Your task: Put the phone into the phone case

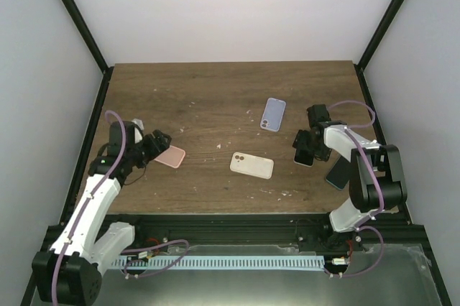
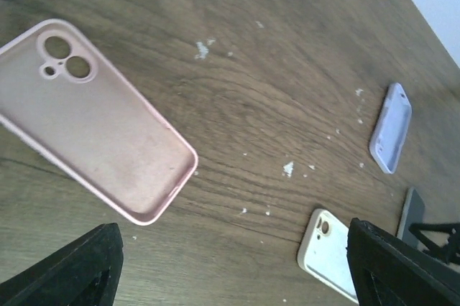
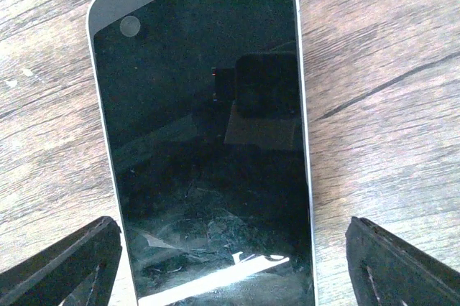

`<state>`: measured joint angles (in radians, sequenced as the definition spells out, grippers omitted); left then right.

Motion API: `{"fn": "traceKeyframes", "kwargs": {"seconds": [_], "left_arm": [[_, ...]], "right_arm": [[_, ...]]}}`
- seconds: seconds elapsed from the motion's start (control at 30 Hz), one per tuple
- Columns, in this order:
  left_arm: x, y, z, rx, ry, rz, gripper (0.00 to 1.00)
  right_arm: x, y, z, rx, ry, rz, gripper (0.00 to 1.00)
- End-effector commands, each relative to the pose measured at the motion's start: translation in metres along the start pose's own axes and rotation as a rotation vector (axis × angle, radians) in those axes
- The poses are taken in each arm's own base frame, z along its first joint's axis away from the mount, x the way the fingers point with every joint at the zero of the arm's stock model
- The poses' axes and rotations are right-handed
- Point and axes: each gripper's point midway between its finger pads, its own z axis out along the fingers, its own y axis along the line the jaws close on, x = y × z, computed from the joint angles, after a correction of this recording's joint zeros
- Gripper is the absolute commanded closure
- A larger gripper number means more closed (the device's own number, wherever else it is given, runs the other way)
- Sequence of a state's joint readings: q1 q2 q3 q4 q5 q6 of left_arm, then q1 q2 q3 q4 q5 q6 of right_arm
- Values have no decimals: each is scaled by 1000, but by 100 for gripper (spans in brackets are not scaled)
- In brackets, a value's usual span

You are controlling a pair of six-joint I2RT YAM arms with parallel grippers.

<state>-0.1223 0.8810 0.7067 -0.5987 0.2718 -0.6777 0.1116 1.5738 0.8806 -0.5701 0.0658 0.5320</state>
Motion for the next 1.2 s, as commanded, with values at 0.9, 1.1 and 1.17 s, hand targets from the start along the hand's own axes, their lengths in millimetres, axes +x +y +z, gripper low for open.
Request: {"fn": "traceKeyframes", "kwargs": {"seconds": [0.9,1.1,1.17], "left_arm": [[41,-28,58,125,229,33,27],[62,-42,73,154,291,40,30],[65,-45,74,156,297,46,30]], "right_arm": [[3,5,27,5,54,-31,21],[17,25,24,-81,97,-21,24],[25,38,18,-158,120,2,27]]}}
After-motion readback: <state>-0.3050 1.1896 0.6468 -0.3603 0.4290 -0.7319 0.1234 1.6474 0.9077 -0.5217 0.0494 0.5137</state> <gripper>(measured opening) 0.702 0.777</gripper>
